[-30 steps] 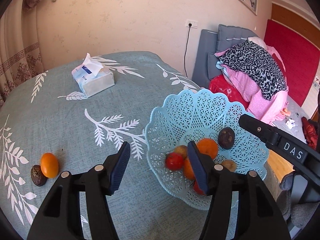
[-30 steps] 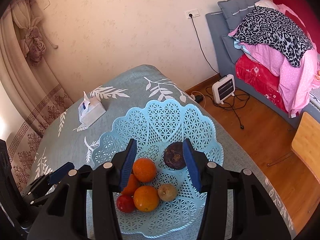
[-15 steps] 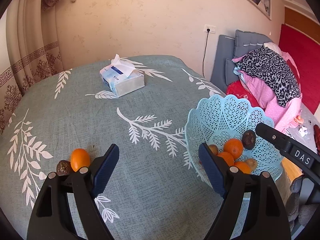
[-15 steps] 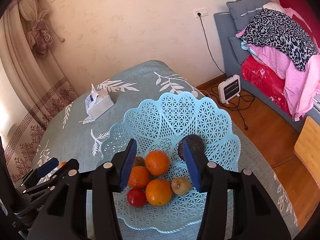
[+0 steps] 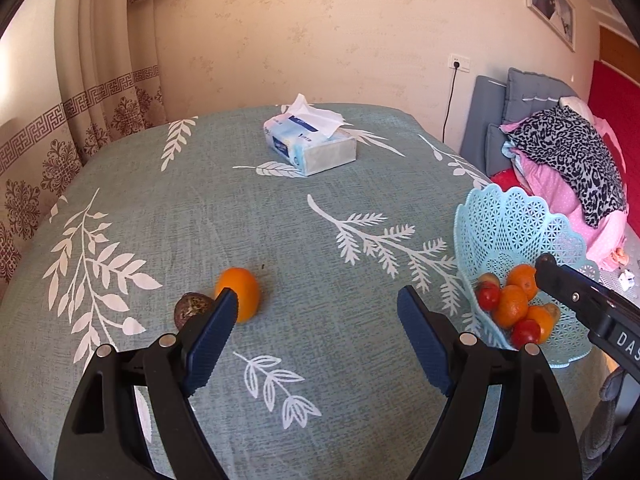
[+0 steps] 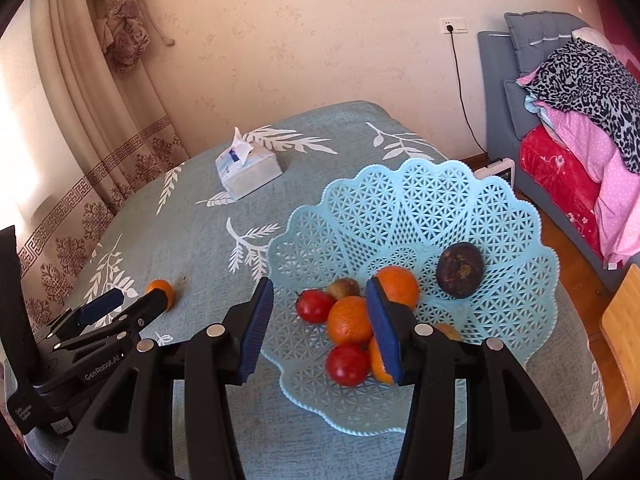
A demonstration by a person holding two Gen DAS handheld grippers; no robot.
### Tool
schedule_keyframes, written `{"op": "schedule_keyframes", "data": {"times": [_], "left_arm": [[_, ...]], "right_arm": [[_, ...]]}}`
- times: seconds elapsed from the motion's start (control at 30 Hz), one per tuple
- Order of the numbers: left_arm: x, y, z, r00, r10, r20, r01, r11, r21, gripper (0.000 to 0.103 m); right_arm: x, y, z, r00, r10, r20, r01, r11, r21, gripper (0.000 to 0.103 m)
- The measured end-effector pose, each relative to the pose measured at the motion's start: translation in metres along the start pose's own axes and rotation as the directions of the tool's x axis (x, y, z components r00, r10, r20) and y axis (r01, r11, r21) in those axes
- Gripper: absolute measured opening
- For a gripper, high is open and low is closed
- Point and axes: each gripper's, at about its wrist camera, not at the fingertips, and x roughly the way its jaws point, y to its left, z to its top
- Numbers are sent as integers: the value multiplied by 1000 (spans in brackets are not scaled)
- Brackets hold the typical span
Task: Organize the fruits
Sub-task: 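Move the left tool to the second passion fruit and close on it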
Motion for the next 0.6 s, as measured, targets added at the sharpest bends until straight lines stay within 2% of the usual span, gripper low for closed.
{"op": "schedule_keyframes", "data": {"times": [0.2, 0.27, 0.6], "left_arm": [[5, 29, -9, 998, 52, -31, -53, 997, -50, 81], [6, 39, -12, 997, 67, -37, -69, 996, -60, 81], [18, 79, -21, 986, 147, -78, -154, 983, -102, 81]], "right_arm": [[4, 25, -11, 998, 48, -31, -50, 997, -56, 51], [4, 33, -15, 998, 59, -36, -62, 995, -76, 58], [4, 68, -32, 997, 70, -40, -76, 976, -204, 58]]}}
